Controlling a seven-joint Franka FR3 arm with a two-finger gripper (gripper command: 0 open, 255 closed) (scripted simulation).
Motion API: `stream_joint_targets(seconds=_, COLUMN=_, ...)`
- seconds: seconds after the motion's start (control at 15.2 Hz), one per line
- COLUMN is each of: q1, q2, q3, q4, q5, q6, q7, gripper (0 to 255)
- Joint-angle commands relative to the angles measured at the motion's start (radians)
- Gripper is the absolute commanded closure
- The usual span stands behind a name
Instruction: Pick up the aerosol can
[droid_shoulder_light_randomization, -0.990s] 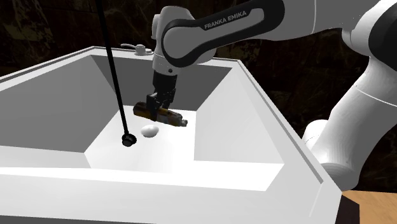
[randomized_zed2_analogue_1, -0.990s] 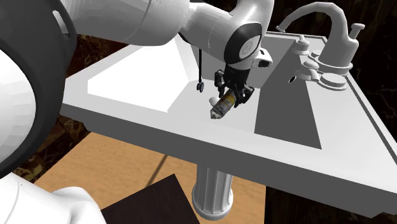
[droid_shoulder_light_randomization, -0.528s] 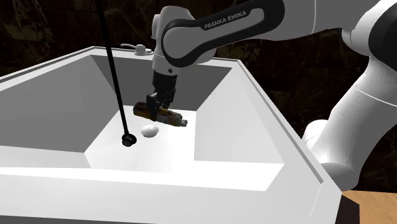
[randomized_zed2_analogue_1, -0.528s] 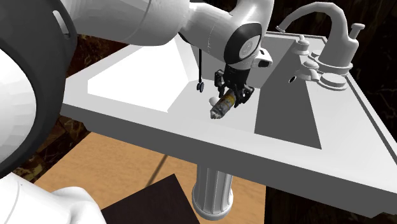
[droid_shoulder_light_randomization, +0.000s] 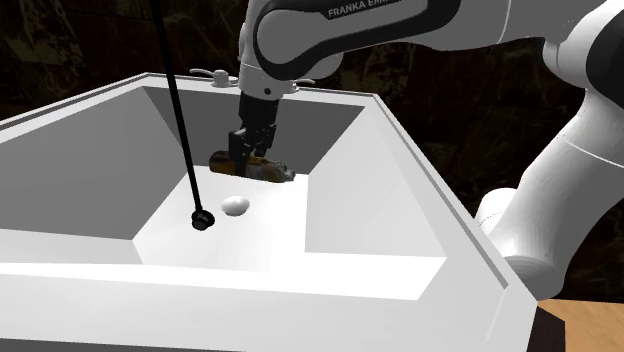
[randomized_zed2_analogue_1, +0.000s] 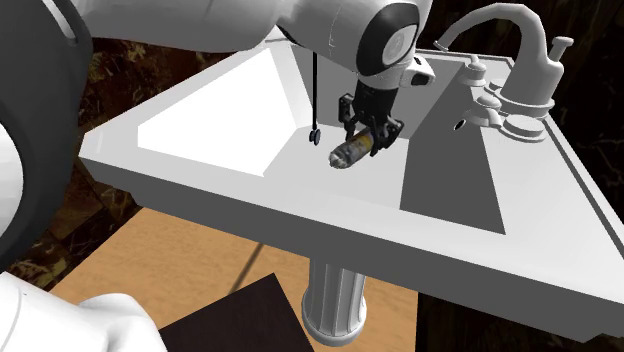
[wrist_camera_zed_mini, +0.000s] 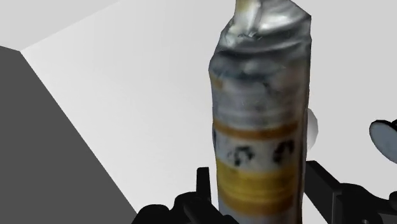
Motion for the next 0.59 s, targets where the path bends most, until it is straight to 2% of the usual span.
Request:
stream_joint_targets(seconds=0.0, q1=0.000, q2=-0.005, q3=-0.001, q4=0.020, q5=-0.001, q6=-0.024, q7=0.004, gripper=255)
stream_joint_targets(seconds=0.53, q1=-0.002, q2=-0.012, q3=-0.003, q4=0.094, q5=-0.007, q6=-0.105, q7=0.016, gripper=255)
